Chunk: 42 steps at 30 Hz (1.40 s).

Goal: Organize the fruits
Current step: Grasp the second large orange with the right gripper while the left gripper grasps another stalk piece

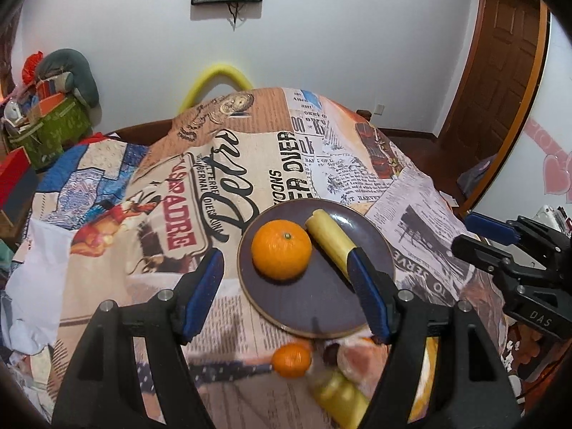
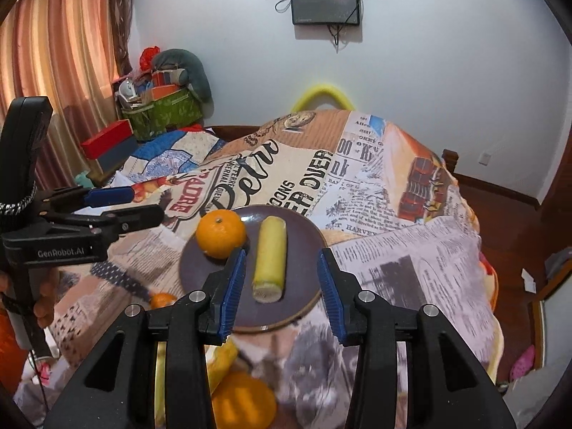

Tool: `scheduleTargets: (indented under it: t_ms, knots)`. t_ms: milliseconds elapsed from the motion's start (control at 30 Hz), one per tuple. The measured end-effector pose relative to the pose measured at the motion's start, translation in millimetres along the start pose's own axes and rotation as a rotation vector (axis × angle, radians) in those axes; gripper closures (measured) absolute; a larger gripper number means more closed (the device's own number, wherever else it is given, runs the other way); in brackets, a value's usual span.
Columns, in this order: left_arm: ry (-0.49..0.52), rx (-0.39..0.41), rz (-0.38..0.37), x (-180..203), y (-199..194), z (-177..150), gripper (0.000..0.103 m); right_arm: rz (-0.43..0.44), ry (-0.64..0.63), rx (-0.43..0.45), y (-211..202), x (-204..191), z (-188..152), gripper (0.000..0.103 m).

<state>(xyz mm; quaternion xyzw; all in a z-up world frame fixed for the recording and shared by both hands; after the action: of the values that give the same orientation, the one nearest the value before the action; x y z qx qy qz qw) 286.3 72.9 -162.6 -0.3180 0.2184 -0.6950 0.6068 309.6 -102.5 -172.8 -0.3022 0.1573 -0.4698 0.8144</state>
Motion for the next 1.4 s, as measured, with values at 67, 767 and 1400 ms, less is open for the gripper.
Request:
scheduleTargets:
  t_ms: [67,767,1400]
  knots:
    - [0.006,0.002,0.003,3,-11,-7,0.031,-0.009,0.002,0.011,-11,-1,-6,0.058]
    - [-0.047,-0.182,-0.047,31,-4,-113,0.025,-0.008,0.045,-0.081,-37,-8,-97,0.053]
    - [-0.048,-0.247,-0.139,42,27,-139,0.039,0.082,0.022,-0.192,8,-19,-128,0.042]
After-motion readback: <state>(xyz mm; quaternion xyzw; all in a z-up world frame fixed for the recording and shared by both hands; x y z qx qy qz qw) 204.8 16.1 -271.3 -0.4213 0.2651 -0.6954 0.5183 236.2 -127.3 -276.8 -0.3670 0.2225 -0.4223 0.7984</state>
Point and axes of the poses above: each gripper's, at about its wrist camera, not at the fingertips, and y roughly the way its jaws point, x to its right, z to its top, the point moved 4 cm from there along y, roughly the way its jaws point, and after that the axes turned 7 degrees about -z, right-handed, at the moved point
